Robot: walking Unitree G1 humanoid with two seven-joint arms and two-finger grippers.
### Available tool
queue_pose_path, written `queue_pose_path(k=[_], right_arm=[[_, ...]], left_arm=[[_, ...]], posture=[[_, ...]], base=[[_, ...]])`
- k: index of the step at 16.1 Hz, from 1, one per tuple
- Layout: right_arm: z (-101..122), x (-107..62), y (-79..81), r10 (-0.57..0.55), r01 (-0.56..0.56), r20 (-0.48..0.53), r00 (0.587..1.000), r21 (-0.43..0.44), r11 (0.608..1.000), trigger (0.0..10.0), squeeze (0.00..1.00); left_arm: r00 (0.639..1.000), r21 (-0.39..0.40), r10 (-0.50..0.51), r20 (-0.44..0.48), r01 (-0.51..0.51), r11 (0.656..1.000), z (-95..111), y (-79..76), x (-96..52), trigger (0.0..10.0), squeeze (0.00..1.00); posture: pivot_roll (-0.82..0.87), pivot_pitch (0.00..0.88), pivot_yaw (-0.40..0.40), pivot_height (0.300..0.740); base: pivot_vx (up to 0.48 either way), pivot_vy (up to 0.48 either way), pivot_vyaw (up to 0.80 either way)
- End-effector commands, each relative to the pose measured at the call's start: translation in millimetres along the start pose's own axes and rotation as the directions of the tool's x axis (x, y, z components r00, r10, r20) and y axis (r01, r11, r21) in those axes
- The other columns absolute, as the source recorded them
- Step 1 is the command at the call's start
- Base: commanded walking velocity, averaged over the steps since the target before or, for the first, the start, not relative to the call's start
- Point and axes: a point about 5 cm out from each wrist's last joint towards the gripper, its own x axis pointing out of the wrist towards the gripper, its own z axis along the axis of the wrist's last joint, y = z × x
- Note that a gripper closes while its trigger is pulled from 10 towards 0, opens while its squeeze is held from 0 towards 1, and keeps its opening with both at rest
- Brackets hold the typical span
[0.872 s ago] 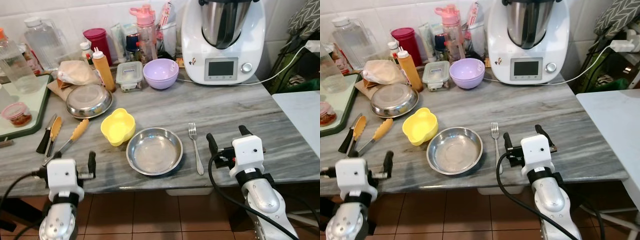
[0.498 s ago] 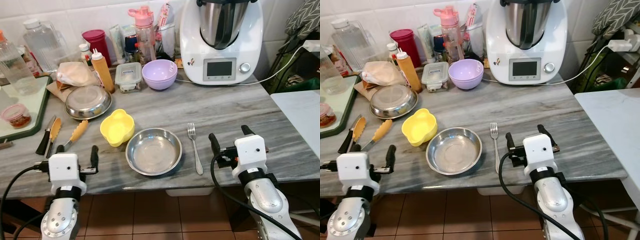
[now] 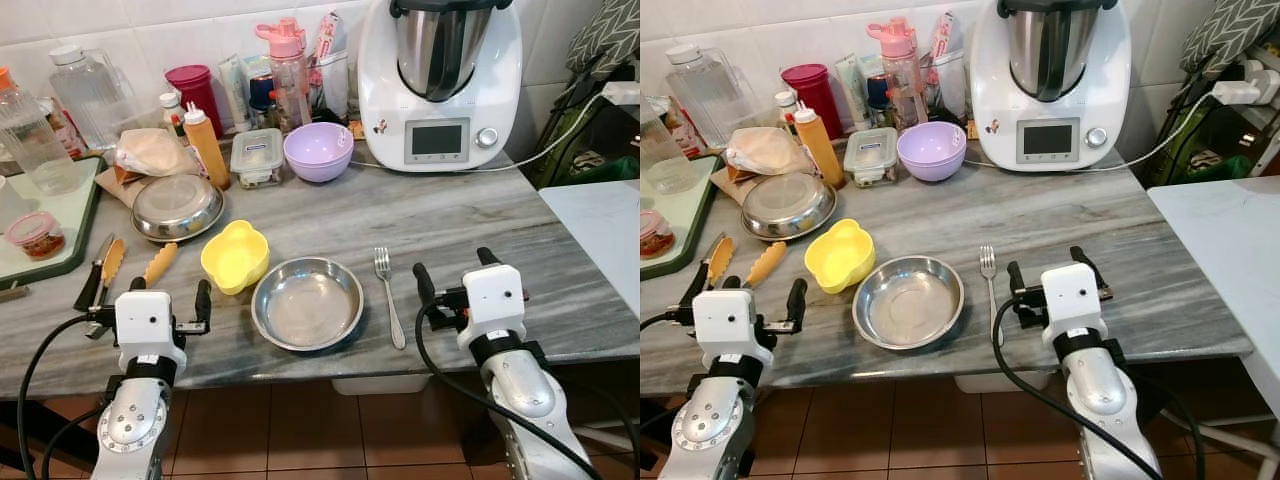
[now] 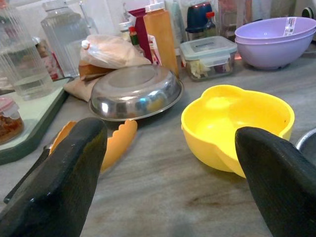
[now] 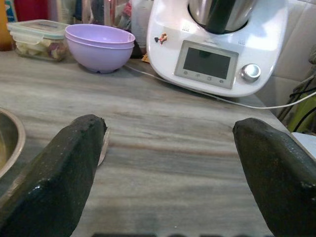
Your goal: Setting the table
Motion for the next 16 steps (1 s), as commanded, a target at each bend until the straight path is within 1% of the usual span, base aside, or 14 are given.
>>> queue_pose_path(k=[1,2,6,7,9,10,14,16], right_arm=[[1,1.9,5.1,0.022,-0.022,0.010,1.000,0.005,1.000,10.0,0.00],[0,3.0,6.1,0.026,-0.026,0.011,1.000,0.005,1.000,10.0,0.00],[-1,4.0,6.9,0.012,-0.012,0.007,1.000,0.014,1.000,10.0,0.00],[-1,5.1,7.0,0.001,-0.001,0.007,1.000,0.026,1.000,10.0,0.00],[1,7.9,5.1,-0.017,0.016,0.015,1.000,0.024,1.000,10.0,0.00],[1,8.9,4.1,-0.022,0.022,0.015,1.000,0.024,0.999,10.0,0.00],[0,11.0,4.0,-0.037,0.037,0.016,0.999,0.028,0.999,10.0,0.00],[0,10.1,4.2,-0.049,0.048,0.016,0.999,0.029,0.998,10.0,0.00]], left_arm=[[1.000,0.012,0.005,-0.011,-0.005,1.000,-1,1.4,1.5,10.0,0.00],[1.000,0.010,-0.010,-0.011,0.010,1.000,0,0.1,3.7,10.0,0.00],[1.000,0.014,-0.024,-0.008,0.024,1.000,5,-0.2,9.0,10.0,0.00],[1.000,0.018,-0.026,-0.005,0.026,1.000,7,1.0,10.7,10.0,0.00],[1.000,0.000,-0.008,-0.007,0.008,1.000,7,4.6,13.0,10.0,0.00],[1.000,0.005,-0.008,-0.004,0.008,1.000,8,4.8,13.7,10.0,0.00],[1.000,-0.004,-0.009,-0.004,0.009,1.000,10,1.7,15.0,10.0,0.00],[0.999,0.000,-0.035,-0.010,0.035,0.999,9,-2.8,15.8,10.0,0.00]], posture=[[-0.28,0.000,0.124,0.740],[-0.28,0.000,0.129,0.740],[-0.27,0.000,0.140,0.740],[-0.27,0.000,0.145,0.740],[-0.27,0.000,0.151,0.740],[-0.27,0.000,0.153,0.740],[-0.28,0.000,0.175,0.740],[-0.29,0.000,0.179,0.740]], base=[[0.000,0.000,0.00],[0.000,0.000,0.00],[-0.279,0.000,0.00],[-0.307,0.000,0.00],[-0.330,0.000,0.00],[-0.352,0.000,0.00],[-0.355,0.000,0.00],[-0.360,0.000,0.00]])
